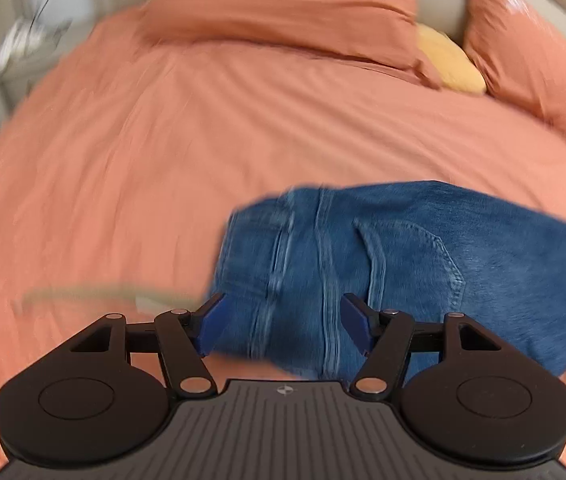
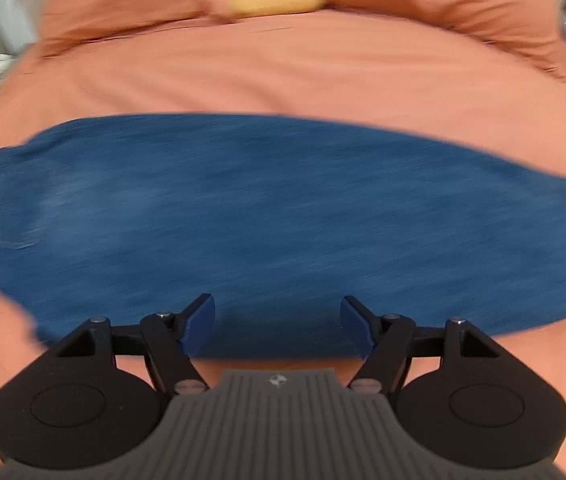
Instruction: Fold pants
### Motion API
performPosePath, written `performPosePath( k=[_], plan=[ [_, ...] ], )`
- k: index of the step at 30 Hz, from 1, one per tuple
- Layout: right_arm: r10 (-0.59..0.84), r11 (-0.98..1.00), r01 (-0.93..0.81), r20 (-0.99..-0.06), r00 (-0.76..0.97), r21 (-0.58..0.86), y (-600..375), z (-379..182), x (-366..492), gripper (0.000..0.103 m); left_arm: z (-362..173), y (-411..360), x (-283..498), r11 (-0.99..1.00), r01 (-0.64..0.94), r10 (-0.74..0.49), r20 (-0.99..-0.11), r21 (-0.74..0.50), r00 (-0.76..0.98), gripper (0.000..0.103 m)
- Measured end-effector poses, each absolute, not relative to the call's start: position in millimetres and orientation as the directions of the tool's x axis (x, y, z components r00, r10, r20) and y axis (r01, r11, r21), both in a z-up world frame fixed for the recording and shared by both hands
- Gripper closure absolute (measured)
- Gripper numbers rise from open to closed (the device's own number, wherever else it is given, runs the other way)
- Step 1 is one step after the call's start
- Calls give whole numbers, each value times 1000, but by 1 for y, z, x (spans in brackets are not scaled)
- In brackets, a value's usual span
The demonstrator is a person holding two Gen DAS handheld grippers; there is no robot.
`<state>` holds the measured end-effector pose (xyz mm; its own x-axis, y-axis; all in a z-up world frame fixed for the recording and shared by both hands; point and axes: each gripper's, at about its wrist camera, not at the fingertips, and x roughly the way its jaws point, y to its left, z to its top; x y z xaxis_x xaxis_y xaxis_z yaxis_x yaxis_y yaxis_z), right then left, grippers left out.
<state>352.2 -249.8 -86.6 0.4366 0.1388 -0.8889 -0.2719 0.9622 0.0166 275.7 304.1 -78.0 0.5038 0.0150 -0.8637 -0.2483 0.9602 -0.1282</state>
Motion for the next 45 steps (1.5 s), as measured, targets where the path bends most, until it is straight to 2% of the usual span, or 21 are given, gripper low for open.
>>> performPosePath(
  k=[5, 8, 11, 16, 17, 19, 20, 21, 22, 23, 24, 28, 30, 32, 35, 38, 40, 42, 43, 44, 45],
  plan=[
    [295, 917, -371, -874, 386, 146, -185, -107, 296, 39, -112, 341, 233, 848, -391, -86, -821, -357, 564, 28],
    [343, 896, -399, -871, 351, 192, -152, -128, 277, 45, -135, 357, 216, 751, -454, -126, -779, -480, 614, 28],
    [352, 888, -419, -867, 351, 191, -124, -144, 270, 49, -158, 368, 212, 652, -497, -159, -744, -573, 649, 28],
    [323, 899, -411, -865, 383, 154, -102, -158, 283, 49, -195, 380, 219, 484, -530, -197, -677, -696, 710, 28],
    [319, 904, -398, -868, 381, 158, -100, -161, 285, 52, -204, 380, 222, 449, -539, -201, -668, -713, 716, 29],
    [307, 912, -378, -875, 373, 159, -98, -165, 292, 69, -217, 382, 231, 410, -551, -211, -664, -726, 717, 30],
    [300, 913, -379, -879, 369, 152, -97, -167, 293, 82, -219, 383, 234, 402, -546, -210, -654, -735, 726, 46],
    [295, 912, -384, -881, 369, 145, -97, -165, 293, 92, -217, 385, 239, 409, -545, -206, -656, -732, 726, 53],
    [312, 905, -395, -879, 361, 158, -99, -161, 291, 95, -208, 385, 244, 446, -549, -190, -674, -707, 714, 62],
    [328, 899, -403, -874, 357, 173, -101, -154, 288, 96, -195, 383, 250, 508, -547, -162, -698, -665, 698, 78],
    [336, 895, -409, -869, 363, 175, -101, -146, 285, 96, -178, 379, 253, 575, -526, -134, -706, -627, 696, 84],
    [363, 889, -414, -850, 382, 194, -105, -123, 273, 99, -120, 366, 257, 715, -447, -77, -696, -538, 714, 86],
    [388, 892, -376, -853, 348, 252, -111, -134, 272, 99, -121, 362, 264, 771, -448, -31, -729, -452, 683, 86],
    [389, 897, -345, -864, 320, 276, -112, -155, 273, 100, -146, 361, 275, 789, -484, 0, -789, -377, 614, 86],
    [372, 911, -296, -880, 295, 286, -114, -187, 274, 100, -187, 360, 280, 791, -521, 25, -834, -320, 551, 85],
    [376, 910, -304, -872, 314, 282, -115, -191, 272, 100, -195, 352, 280, 815, -505, 58, -826, -285, 561, 82],
    [372, 910, -307, -874, 312, 278, -117, -188, 271, 100, -191, 347, 284, 835, -495, 75, -842, -240, 535, 74],
    [368, 914, -289, -881, 299, 284, -120, -185, 274, 99, -179, 341, 289, 870, -465, 110, -854, -165, 509, 61],
    [374, 913, -283, -879, 296, 293, -122, -183, 275, 97, -171, 338, 290, 885, -448, 131, -855, -127, 501, 59],
    [379, 912, -283, -875, 300, 298, -125, -179, 275, 88, -163, 334, 290, 896, -435, 155, -853, -91, 499, 50],
    [378, 913, -283, -870, 317, 294, -129, -175, 273, 70, -154, 330, 290, 903, -425, 180, -847, -59, 499, 44]
  ],
)
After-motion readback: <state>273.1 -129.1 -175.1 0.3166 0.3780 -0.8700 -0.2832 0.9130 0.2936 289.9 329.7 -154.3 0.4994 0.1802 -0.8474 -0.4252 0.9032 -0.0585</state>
